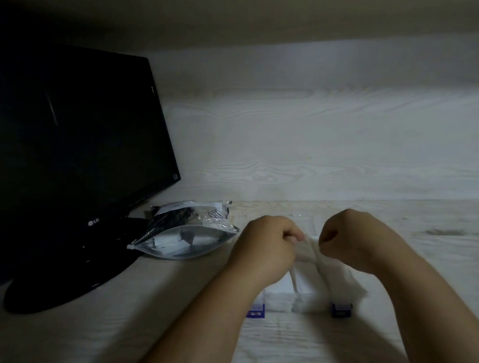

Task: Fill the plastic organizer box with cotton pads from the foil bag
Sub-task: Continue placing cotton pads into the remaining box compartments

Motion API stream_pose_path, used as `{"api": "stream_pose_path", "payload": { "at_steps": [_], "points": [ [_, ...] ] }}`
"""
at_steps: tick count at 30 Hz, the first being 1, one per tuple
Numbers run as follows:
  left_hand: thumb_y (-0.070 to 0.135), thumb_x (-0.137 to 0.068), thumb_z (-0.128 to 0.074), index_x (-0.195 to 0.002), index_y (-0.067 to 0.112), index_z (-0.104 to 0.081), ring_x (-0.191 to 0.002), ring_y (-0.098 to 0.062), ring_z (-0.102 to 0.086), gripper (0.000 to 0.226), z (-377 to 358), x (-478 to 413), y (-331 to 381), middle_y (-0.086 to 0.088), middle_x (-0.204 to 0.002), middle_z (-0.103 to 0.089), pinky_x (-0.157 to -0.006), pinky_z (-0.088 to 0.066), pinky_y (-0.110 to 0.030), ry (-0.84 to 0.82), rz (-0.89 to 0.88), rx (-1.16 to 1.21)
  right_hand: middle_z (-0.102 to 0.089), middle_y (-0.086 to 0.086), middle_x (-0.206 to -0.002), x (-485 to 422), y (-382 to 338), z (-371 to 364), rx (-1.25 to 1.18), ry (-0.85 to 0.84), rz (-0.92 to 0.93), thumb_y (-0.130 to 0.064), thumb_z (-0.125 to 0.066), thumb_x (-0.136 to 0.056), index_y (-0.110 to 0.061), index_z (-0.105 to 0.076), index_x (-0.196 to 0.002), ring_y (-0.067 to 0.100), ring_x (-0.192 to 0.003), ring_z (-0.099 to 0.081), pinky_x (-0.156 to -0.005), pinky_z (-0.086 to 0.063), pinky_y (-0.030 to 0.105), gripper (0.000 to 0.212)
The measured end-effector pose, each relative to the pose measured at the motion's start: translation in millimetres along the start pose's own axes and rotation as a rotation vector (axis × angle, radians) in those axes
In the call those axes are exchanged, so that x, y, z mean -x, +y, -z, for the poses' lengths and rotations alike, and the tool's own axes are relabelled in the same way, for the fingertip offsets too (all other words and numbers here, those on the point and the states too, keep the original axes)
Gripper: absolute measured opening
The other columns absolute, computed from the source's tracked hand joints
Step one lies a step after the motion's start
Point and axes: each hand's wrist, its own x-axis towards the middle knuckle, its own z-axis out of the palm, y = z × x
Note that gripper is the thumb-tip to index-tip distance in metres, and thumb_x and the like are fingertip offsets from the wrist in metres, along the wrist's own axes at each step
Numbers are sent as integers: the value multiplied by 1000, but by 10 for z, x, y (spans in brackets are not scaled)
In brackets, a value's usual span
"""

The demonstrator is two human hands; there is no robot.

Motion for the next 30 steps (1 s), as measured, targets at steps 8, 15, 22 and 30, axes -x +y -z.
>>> {"api": "stream_pose_path", "payload": {
  "at_steps": [8,15,22,30],
  "points": [
    [12,-94,-50,-107,25,-70,-102,-13,-60,27,194,129,-312,5,-114,-65,-92,-50,-29,196,72,-135,-70,-13,-89,64,-190,-146,-178,119,204,-28,-62,-88,-30,-72,-92,7,-78,-65,-73,-56,27,12],
    [6,-87,-51,-105,10,-70,-106,-28,-62,27,457,126,-511,-11,-114,-67,-90,-50,-33,206,315,-351,-70,-8,-112,91,-333,-309,-242,95,312,-22,-60,-93,-28,-69,-117,5,-100,-63,-88,-44,14,27],
    [10,-87,-52,-121,12,-64,-118,-29,-57,36,538,30,-882,-14,-128,-59,-98,-45,-32,25,383,-519,-68,-12,-118,60,-342,-367,-209,92,344,-23,-58,-94,-31,-68,-117,5,-106,-61,-90,-45,15,27],
    [5,-87,-50,-131,25,-58,-126,-23,-48,49,399,-32,-1209,-6,-134,-52,-107,-37,-27,-15,218,-502,-69,-12,-113,44,-312,-369,-252,122,349,-22,-60,-93,-32,-69,-116,2,-98,-62,-80,-41,8,27]
  ]
}}
